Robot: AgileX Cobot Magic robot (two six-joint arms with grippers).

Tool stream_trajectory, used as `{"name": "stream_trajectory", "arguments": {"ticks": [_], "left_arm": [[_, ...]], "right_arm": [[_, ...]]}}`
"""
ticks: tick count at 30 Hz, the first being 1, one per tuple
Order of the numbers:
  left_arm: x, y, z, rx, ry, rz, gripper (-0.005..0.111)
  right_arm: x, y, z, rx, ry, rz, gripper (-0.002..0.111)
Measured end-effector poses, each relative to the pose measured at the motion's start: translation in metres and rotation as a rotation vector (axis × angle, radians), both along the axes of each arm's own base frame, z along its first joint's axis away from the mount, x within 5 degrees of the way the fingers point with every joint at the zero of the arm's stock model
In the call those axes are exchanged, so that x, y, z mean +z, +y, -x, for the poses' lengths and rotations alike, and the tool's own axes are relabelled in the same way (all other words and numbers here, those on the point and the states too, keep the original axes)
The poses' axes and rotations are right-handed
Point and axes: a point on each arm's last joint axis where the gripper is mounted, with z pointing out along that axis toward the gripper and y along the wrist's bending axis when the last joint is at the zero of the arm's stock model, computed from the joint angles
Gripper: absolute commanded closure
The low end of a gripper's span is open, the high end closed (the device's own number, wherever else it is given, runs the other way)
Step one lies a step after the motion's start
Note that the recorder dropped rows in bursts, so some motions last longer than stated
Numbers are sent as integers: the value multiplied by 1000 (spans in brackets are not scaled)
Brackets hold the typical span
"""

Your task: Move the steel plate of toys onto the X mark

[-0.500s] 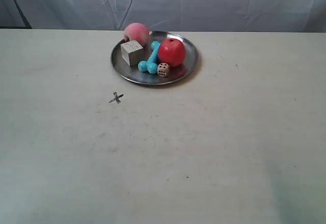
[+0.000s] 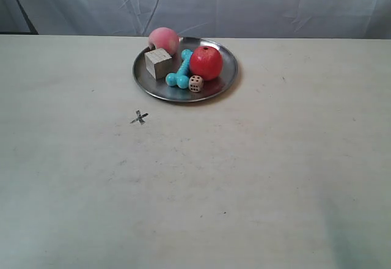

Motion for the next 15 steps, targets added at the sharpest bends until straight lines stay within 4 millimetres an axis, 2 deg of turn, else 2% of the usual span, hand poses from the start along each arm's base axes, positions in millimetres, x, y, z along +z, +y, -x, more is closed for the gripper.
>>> {"name": "stream_trajectory", "arguments": {"ticks": [3, 5, 6, 7, 8, 9, 11, 13, 15], "left_arm": [[0, -1, 0, -20, 0, 0, 107], [0, -1, 0, -20, 0, 0, 107], [0, -1, 0, -21, 0, 0, 107], [0, -1, 0, -21, 0, 0, 107], [0, -1, 0, -21, 0, 0, 107], [0, -1, 0, -21, 0, 0, 107], [0, -1, 0, -21, 0, 0, 107], [0, -1, 0, -21, 0, 0, 107], [0, -1, 0, -21, 0, 0, 107]], "right_arm": [[0, 0, 0, 1, 0, -3, 108], [1, 2, 0, 5, -5, -81, 108], [2, 5, 0, 12, -14, -180, 108], [7, 11, -1, 38, -47, -431, 108], [11, 14, -1, 51, -75, -567, 108], [20, 16, -1, 65, -137, -785, 108], [30, 11, -1, 42, -243, -978, 108], [37, 0, -1, -28, -372, -1022, 108], [43, -10, 1, -101, -493, -991, 108]]}}
